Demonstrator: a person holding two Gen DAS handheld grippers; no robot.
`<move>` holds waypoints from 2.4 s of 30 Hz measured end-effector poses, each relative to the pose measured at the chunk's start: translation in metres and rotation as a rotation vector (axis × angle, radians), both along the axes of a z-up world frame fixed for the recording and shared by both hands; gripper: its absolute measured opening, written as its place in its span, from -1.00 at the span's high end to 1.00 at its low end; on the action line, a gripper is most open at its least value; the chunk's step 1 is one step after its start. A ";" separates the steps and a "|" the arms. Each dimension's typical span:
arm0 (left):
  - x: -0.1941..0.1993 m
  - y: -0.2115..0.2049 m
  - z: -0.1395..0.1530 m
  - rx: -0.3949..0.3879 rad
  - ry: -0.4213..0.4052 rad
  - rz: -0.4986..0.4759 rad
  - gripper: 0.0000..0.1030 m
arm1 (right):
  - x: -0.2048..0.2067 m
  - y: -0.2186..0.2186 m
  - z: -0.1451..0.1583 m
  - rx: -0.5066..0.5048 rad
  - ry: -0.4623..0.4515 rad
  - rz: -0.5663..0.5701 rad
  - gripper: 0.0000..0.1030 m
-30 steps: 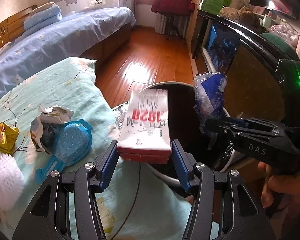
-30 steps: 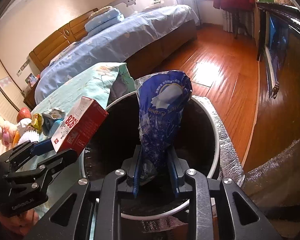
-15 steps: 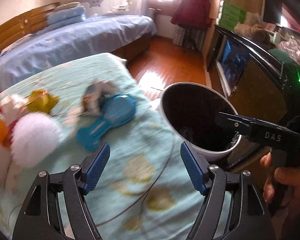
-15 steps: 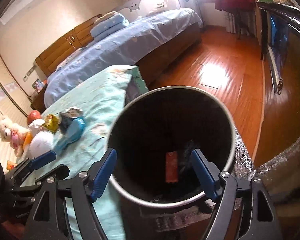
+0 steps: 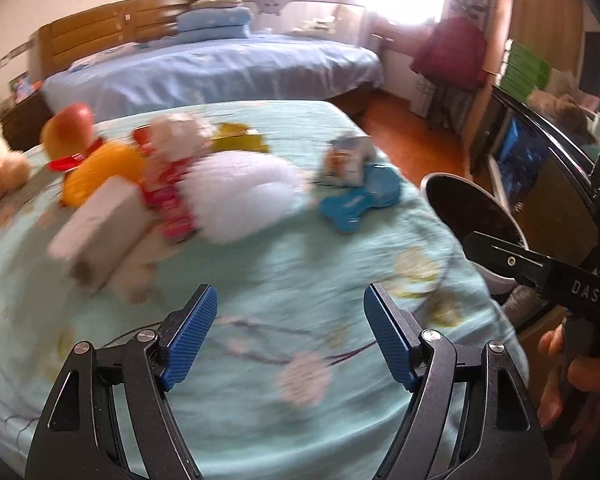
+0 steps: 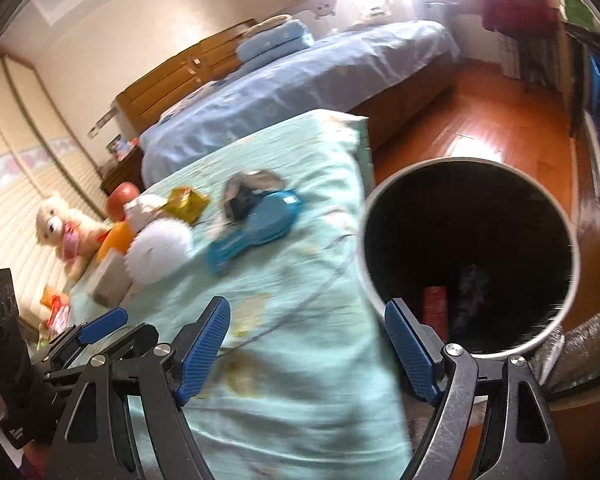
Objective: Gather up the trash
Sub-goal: 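Move both open tools back over the items on the bed, then grasp the white foam sponge with the left tool while the right tool grasps the white mesh net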
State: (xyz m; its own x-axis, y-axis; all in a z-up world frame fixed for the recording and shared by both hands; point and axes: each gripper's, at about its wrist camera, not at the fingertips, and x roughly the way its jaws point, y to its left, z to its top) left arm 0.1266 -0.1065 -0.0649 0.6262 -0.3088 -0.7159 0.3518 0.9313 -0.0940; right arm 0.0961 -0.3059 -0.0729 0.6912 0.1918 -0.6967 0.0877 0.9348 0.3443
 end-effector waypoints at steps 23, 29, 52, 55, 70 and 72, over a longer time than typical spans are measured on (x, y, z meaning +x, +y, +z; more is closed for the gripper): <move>0.020 0.113 -0.006 -0.001 0.011 0.266 -0.51 | 0.047 0.101 -0.003 -0.061 -0.030 0.210 -0.57; 0.045 0.127 -0.007 0.015 0.010 0.263 -0.51 | 0.070 0.114 -0.009 -0.067 -0.025 0.247 -0.25; 0.039 0.112 -0.010 -0.029 0.020 0.176 0.42 | 0.078 0.123 -0.004 -0.037 -0.040 0.280 1.00; 0.033 0.112 -0.006 -0.032 0.001 0.186 0.42 | 0.078 0.122 -0.002 -0.017 -0.031 0.286 0.86; 0.027 0.136 -0.011 -0.047 0.023 0.225 0.41 | 0.106 0.179 -0.011 -0.015 -0.021 0.367 0.27; 0.026 0.135 -0.010 -0.052 0.023 0.222 0.41 | 0.110 0.177 -0.016 -0.017 0.002 0.358 0.85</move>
State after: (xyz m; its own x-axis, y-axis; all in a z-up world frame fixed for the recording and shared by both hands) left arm 0.1522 0.0288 -0.0750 0.6669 -0.2024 -0.7171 0.1364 0.9793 -0.1495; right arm 0.2059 -0.1284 -0.0887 0.5808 0.4101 -0.7032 -0.2460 0.9119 0.3286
